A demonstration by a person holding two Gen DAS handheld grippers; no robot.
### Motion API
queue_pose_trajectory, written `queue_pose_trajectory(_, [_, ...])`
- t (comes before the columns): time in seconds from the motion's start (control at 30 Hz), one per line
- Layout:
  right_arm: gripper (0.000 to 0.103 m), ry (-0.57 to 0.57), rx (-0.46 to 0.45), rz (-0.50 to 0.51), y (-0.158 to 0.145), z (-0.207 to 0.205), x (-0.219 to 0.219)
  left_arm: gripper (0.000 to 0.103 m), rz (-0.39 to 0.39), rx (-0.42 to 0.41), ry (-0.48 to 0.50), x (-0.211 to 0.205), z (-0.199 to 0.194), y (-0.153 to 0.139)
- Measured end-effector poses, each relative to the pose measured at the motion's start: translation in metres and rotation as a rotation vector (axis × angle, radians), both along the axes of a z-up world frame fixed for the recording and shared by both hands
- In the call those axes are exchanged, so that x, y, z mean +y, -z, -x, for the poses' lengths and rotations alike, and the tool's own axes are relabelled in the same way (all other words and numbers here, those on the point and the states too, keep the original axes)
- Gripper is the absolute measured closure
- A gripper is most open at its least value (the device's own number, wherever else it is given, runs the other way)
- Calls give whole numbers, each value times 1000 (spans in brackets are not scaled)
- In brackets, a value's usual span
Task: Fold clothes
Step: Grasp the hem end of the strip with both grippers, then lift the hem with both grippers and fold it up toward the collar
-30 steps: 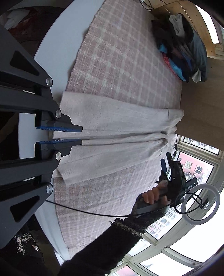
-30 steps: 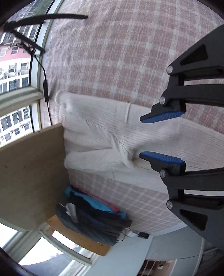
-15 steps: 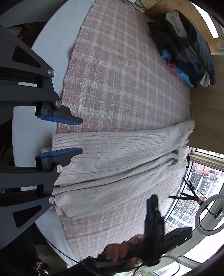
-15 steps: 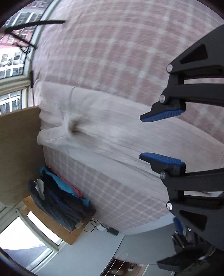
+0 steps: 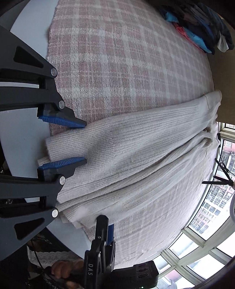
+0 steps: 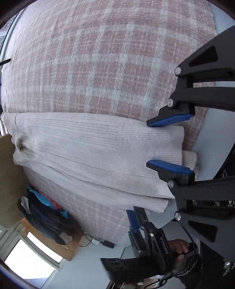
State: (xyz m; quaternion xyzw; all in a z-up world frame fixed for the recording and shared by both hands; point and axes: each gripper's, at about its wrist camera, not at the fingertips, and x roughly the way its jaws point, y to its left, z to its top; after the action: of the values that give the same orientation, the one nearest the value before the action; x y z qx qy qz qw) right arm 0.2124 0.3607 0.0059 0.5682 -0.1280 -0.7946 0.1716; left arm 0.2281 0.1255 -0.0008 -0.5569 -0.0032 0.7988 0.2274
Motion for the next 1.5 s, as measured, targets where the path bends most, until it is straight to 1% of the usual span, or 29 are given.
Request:
queue_pose_trajectory(0.07, [64, 0, 14, -25, 0, -1, -12, 71, -13, -2, 18, -1, -1, 0])
queue_pose_trajectory(0.13, [64, 0, 9, -14, 2, 1, -20, 72, -22, -1, 31, -2, -1, 1])
queue_pose_trajectory(0.17, [64, -2, 14, -15, 2, 2, -24, 77, -30, -2, 38, -1, -1, 2])
queue_pose_trajectory(0.2, [66, -8, 13, -9, 3, 3, -28, 92, -46, -9, 47, 0, 0, 2])
queue_pose_trajectory(0.23, [79, -9, 3, 3, 5, 5, -31, 95, -71, -21, 52, 0, 1, 2])
queue_pose_trajectory(0.3, [84, 4, -17, 48, 2, 11, -33, 96, -125, -40, 53, -1, 3, -1])
queue_pose_trajectory(0.37, [86, 28, -35, 108, -5, 19, -34, 97, -205, -57, 55, -4, 7, -12])
queue_pose_trajectory(0.47, [88, 76, -17, 215, -32, 33, -31, 98, -320, -67, 51, -12, 23, -37])
queue_pose_trajectory(0.53, [88, 97, 15, 257, -54, 46, -28, 98, -372, -32, 55, -15, 39, -63])
queue_pose_trajectory(0.63, [88, 99, 68, 278, -92, 79, -21, 99, -438, 31, 63, -18, 77, -100])
queue_pose_trajectory(0.7, [89, 99, 112, 276, -116, 107, -16, 99, -446, 86, 61, -20, 107, -120])
queue_pose_trajectory(0.77, [89, 101, 157, 268, -139, 139, -11, 99, -435, 145, 59, -25, 136, -134])
queue_pose_trajectory(0.83, [89, 119, 158, 270, -151, 174, -3, 99, -418, 186, 43, -21, 167, -142])
queue_pose_trajectory(0.9, [89, 135, 157, 273, -162, 209, 3, 99, -420, 188, 19, -20, 196, -143])
queue_pose_trajectory(0.97, [89, 147, 140, 256, -160, 243, 1, 99, -422, 187, -9, -19, 225, -143])
queue_pose_trajectory(1.1, [89, 198, 64, 244, -136, 305, 4, 99, -429, 126, -84, -20, 282, -119])
queue_pose_trajectory(1.2, [89, 248, -9, 264, -108, 341, 15, 99, -403, 73, -124, -20, 318, -91])
queue_pose_trajectory(1.33, [89, 295, -142, 280, -56, 385, 28, 99, -365, -26, -164, -19, 359, -45])
queue_pose_trajectory(1.37, [85, 291, -193, 300, -41, 396, 31, 98, -345, -52, -182, -20, 369, -34])
queue_pose_trajectory(1.4, [85, 289, -246, 331, -27, 405, 35, 99, -331, -81, -202, -21, 378, -22])
queue_pose_trajectory(1.43, [82, 286, -294, 371, -15, 413, 40, 98, -340, -113, -227, -26, 386, -13])
queue_pose_trajectory(1.47, [77, 278, -313, 433, -9, 417, 45, 97, -363, -143, -249, -31, 393, -6])
queue_pose_trajectory(1.5, [74, 267, -294, 477, -11, 417, 52, 89, -387, -169, -264, -36, 398, -1])
